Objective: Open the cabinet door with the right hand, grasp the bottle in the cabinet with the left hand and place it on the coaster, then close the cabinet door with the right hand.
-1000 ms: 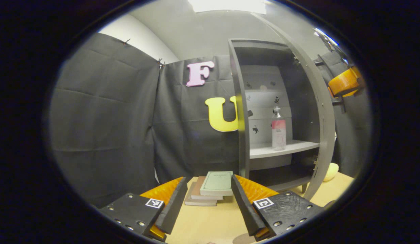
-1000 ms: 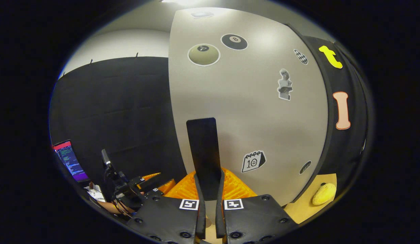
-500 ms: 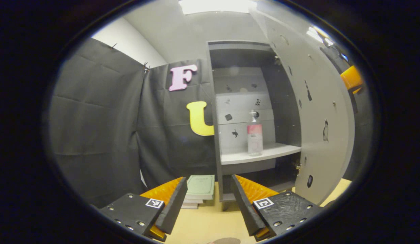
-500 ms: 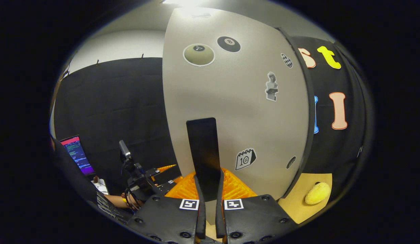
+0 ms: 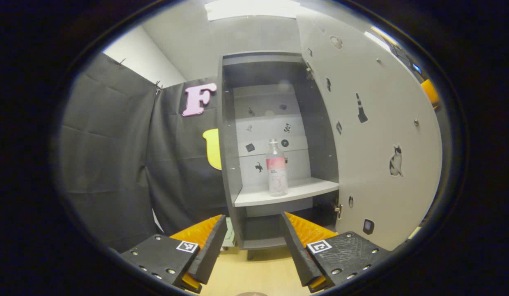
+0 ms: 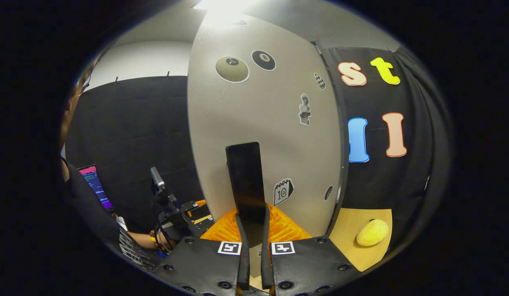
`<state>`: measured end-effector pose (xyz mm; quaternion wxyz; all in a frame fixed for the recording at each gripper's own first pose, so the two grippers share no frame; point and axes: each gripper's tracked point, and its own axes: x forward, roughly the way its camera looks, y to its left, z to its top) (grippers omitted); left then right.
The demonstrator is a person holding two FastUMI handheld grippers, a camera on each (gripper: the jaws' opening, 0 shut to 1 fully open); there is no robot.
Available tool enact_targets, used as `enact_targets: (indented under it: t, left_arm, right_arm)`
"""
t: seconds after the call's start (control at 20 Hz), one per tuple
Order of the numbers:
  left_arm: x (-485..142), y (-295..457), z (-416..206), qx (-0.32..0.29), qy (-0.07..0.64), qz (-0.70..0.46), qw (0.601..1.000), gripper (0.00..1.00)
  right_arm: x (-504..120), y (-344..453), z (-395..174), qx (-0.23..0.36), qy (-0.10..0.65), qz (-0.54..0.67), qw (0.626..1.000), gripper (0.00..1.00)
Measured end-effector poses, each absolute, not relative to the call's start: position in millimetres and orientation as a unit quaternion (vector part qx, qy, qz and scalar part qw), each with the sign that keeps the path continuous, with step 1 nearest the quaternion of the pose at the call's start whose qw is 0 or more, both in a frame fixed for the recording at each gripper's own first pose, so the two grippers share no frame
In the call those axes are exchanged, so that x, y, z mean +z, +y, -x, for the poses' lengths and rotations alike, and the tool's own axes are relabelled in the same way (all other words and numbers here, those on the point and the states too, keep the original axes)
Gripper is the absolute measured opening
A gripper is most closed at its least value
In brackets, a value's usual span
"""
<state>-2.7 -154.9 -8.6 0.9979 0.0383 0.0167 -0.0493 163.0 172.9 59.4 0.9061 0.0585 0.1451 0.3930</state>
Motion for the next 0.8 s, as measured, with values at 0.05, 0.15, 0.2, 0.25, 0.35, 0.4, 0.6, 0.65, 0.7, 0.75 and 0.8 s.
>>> enact_targets:
  t: [0.05, 0.15, 0.2, 0.25, 0.35, 0.4, 0.6, 0.65, 0.7, 0.75, 0.8]
  left_arm:
    - [-7, -161, 3, -0.051, 0.017, -0.038, 0.998, 0.81]
    - [-8, -175, 4, -0.053, 0.017, -0.035, 0.998, 0.78]
    - [-5, -182, 3, -0.055, 0.015, -0.036, 0.998, 0.78]
    - [-4, -188, 3, -0.055, 0.012, -0.037, 0.998, 0.78]
    - [-1, -200, 4, -0.055, 0.007, -0.041, 0.998, 0.81]
    - [-1, -205, 3, -0.053, 0.006, -0.040, 0.998, 0.78]
    - [-1, -224, 5, -0.044, 0.005, -0.036, 0.998, 0.78]
    - [-1, -229, 7, -0.041, 0.005, -0.037, 0.998, 0.78]
    - [-2, -232, 7, -0.038, 0.004, -0.038, 0.999, 0.78]
    - [-1, -235, 7, -0.036, 0.003, -0.037, 0.999, 0.78]
    - [0, -239, 8, -0.034, 0.003, -0.036, 0.999, 0.78]
  right_arm:
    - [60, 170, -163, 0.392, 0.143, -0.058, 0.907, 0.12]
    - [60, 165, -164, 0.391, 0.140, -0.062, 0.908, 0.12]
    - [60, 164, -165, 0.390, 0.139, -0.065, 0.908, 0.12]
    - [60, 163, -166, 0.389, 0.138, -0.068, 0.908, 0.12]
    - [60, 160, -169, 0.387, 0.132, -0.066, 0.910, 0.12]
    - [59, 158, -171, 0.385, 0.129, -0.064, 0.912, 0.12]
    - [60, 147, -174, 0.379, 0.125, -0.066, 0.914, 0.12]
    - [60, 146, -175, 0.378, 0.124, -0.067, 0.915, 0.12]
    - [60, 148, -175, 0.381, 0.124, -0.070, 0.914, 0.12]
    - [60, 151, -174, 0.388, 0.123, -0.072, 0.911, 0.12]
    - [61, 150, -174, 0.395, 0.120, -0.068, 0.908, 0.08]
